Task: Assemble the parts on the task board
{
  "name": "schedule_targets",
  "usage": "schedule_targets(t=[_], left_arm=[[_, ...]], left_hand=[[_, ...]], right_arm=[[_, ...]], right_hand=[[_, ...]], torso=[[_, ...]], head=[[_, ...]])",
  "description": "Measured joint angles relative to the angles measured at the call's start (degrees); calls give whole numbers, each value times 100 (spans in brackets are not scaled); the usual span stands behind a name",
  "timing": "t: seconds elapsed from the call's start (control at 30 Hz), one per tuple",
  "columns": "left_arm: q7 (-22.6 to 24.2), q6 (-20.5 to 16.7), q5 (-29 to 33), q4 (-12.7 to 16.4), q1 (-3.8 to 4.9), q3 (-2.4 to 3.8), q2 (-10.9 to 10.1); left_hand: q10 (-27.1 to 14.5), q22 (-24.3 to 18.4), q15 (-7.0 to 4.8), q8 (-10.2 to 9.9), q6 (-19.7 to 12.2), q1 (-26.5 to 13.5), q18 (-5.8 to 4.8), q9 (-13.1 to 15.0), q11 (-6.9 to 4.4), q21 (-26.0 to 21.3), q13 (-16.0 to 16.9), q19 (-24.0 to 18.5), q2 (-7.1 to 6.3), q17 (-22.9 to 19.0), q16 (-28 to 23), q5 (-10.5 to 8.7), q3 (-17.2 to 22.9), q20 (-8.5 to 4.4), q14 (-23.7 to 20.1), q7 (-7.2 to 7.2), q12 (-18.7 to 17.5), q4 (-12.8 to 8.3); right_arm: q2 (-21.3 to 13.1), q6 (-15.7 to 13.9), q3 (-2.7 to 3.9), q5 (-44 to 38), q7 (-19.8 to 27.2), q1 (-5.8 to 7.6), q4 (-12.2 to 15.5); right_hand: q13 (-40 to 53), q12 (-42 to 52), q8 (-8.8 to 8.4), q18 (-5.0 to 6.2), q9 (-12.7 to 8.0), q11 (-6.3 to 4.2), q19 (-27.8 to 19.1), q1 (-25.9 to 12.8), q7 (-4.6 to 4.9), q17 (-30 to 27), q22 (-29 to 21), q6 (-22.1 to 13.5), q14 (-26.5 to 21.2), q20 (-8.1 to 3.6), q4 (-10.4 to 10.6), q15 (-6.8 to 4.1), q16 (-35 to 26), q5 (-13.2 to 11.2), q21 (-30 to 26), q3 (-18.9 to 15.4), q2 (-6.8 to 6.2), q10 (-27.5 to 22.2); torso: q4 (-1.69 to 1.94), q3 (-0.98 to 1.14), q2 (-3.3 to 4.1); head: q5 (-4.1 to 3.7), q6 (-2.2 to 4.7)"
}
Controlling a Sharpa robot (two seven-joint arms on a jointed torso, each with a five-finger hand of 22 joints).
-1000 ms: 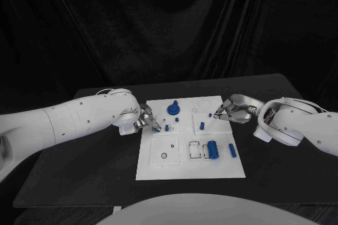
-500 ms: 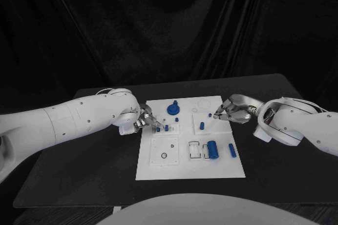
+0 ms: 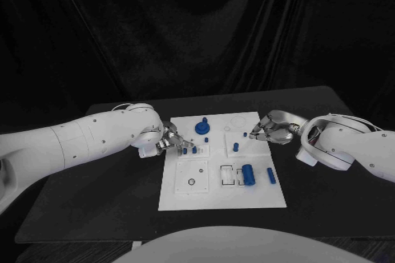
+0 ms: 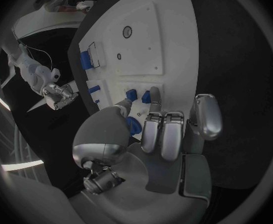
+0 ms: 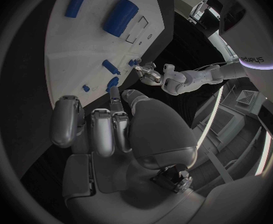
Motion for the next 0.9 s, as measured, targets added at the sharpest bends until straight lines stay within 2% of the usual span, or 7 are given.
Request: schedule_targets(t=[0.37,0.6,0.67,0.73,0.8,0.83,0.9], left_arm=[[308,-540,-5,212,-23,-39,-322],[1197,-1084,-144,283,310,-33,-494],[1669,-1264,-290,249,384,-28,-501],[2116,-1436,-469,222,415,-29,-501],[2639,-1648,-715,195,431,-32,-492],[2870,-1751,-845,182,434,-32,-481],[3261,-1932,-1098,158,434,-34,-449]], left_hand=[[0,0,0,190,165,183,0,217,0,288,0,219,15,0,0,0,-347,-10,0,-78,94,123],[3,0,30,167,-291,1193,0,263,40,257,0,157,-10,0,0,0,-533,24,-14,22,-141,-32],[-268,0,114,-31,-606,1540,0,51,117,16,0,-125,-8,0,-75,40,-568,76,-13,114,-561,-66],[-988,0,224,-120,-747,1831,4,-184,196,-261,0,-485,-15,0,-375,40,-625,132,-297,195,-1163,-56],[-2891,0,340,-247,-948,2158,118,-531,331,-719,-596,-1071,-11,-423,-1184,40,-689,214,-1726,190,-2716,-7],[-3778,0,392,-328,-1043,2283,137,-743,393,-870,-1036,-1273,-16,-579,-1364,40,-719,249,-2001,144,-3518,23],[-4889,0,361,-602,-1287,2649,231,-1282,342,-1147,-1914,-1586,21,-1308,-1965,189,-650,265,-2822,135,-4780,-22]], right_arm=[[-112,-19,0,0,0,0,41],[-232,-151,1,0,14,8,132],[-257,-219,1,0,25,23,159],[-277,-280,1,0,40,41,178],[-296,-350,1,0,62,54,197],[-304,-377,1,0,72,57,204],[-310,-418,1,0,89,60,208]], right_hand=[[0,0,0,0,0,0,0,0,0,0,0,0,0,0,0,0,0,23,0,0,0,0],[0,0,0,0,0,0,0,0,0,0,0,0,0,0,-16,0,-25,23,0,-16,0,0],[0,0,0,0,0,0,0,0,0,0,-1,0,0,0,-16,0,-25,23,0,-16,0,0],[0,0,0,0,0,0,0,0,0,0,0,0,0,0,-16,0,-25,23,0,-16,0,0],[0,-25,0,0,0,0,0,0,0,0,-1,0,0,0,-16,0,-25,23,0,-16,0,0],[0,-25,0,0,1,0,0,0,0,0,-1,0,0,0,-16,0,-25,23,0,-16,0,0],[0,-25,0,0,4,0,0,0,0,0,0,0,0,0,-16,0,-25,23,0,-16,0,0]], torso=[[1,-1,2],[2,-2,1],[3,-3,-3],[3,-4,-7],[3,-4,-9],[2,-3,-9],[2,-3,-9]], head=[[-9,0],[-14,0],[-5,0],[1,0],[1,0],[1,0],[-1,0]])
